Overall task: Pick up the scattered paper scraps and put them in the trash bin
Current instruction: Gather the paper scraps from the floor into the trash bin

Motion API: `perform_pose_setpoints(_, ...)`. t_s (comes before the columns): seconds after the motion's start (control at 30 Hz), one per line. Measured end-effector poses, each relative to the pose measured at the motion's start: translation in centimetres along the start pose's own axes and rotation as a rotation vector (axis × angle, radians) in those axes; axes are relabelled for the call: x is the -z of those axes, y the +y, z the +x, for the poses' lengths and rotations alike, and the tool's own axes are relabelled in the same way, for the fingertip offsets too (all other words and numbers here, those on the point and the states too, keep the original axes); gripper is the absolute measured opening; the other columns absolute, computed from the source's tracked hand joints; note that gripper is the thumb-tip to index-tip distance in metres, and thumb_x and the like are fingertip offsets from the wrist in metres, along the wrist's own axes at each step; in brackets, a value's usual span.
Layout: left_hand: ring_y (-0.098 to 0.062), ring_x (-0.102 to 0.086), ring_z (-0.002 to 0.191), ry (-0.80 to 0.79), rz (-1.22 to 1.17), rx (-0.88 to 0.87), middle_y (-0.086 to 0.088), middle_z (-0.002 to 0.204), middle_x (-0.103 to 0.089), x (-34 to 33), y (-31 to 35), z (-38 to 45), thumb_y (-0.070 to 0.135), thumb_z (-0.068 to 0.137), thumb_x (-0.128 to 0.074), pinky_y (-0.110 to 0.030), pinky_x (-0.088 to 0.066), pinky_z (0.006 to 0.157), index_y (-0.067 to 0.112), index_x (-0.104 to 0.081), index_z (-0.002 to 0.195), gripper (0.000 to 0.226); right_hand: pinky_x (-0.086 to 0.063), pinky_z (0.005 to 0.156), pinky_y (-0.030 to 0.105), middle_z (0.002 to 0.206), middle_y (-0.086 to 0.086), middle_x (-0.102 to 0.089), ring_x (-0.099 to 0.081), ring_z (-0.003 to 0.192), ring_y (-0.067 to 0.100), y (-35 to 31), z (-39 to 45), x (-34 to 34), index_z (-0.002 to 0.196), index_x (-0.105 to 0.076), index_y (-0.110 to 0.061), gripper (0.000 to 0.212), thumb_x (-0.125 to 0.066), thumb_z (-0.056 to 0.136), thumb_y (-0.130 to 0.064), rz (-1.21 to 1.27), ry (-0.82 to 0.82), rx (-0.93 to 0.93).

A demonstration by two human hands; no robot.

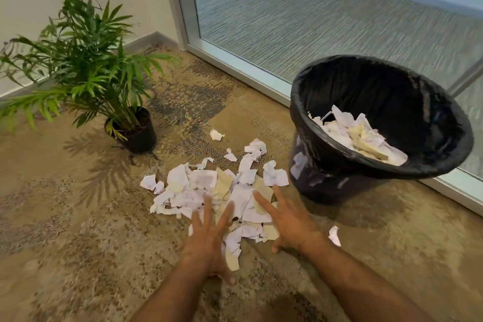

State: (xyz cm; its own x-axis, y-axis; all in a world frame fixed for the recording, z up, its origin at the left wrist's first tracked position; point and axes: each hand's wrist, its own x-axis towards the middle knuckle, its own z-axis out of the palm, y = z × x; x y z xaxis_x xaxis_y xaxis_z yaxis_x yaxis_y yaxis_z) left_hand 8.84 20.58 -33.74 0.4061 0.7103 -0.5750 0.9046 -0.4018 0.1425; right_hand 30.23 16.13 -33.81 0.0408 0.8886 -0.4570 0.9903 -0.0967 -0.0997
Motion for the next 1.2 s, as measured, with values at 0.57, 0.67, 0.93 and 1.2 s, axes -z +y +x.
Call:
perform_pose_setpoints(0.57,-0.027,-0.059,0.113,0.307,-0.138,-0.108,0.001,0.132,-0.051,0.8,-0.4,3.4,0.017,0.094,-0.055,-0.038,-0.052,0.089,0.035,-0.052,0.137,0.047,-0.031,0.110,0.029,0.151,-0.001,-0.039,-0.037,0.137,0.022,-0.3,1.9,0.6,0.133,-0.057,-0.029,0.048,-0.064,0.089,-0.012,0.121,0.124,0.138)
perform_pose_setpoints(0.67,-0.022,-0.062,0.110,0.406,-0.313,-0.113,0.005,0.126,-0.058,1.5,-0.9,2.4,0.017,0.091,-0.061,-0.035,-0.052,0.088,0.034,-0.061,0.127,0.040,-0.031,0.109,0.017,0.134,0.000,-0.059,-0.052,0.125,0.016,-0.2,1.4,1.1,0.118,-0.070,-0.020,0.043,-0.068,0.079,-0.002,0.360,0.305,0.083)
perform_pose_setpoints(0.93,0.006,-0.059,0.092,0.817,-0.854,-0.212,0.016,0.108,-0.068,10.4,0.7,-2.9,0.016,0.084,-0.076,-0.004,-0.045,0.076,0.035,-0.071,0.106,0.030,-0.052,0.086,0.016,0.100,-0.018,-0.071,-0.066,0.098,-0.001,-2.7,-5.4,8.7,0.092,-0.076,-0.030,0.047,-0.076,0.068,0.009,0.967,0.748,0.072)
perform_pose_setpoints(1.2,-0.012,-0.070,0.079,0.903,-1.355,-0.539,0.026,0.095,-0.065,25.0,9.4,-8.9,0.011,0.082,-0.078,-0.038,-0.061,0.050,0.043,-0.070,0.097,0.036,-0.055,0.059,0.016,0.085,-0.013,-0.075,-0.070,0.075,0.002,-1.1,-14.5,22.4,0.086,-0.073,-0.018,0.039,-0.067,0.075,0.018,1.365,1.021,0.165)
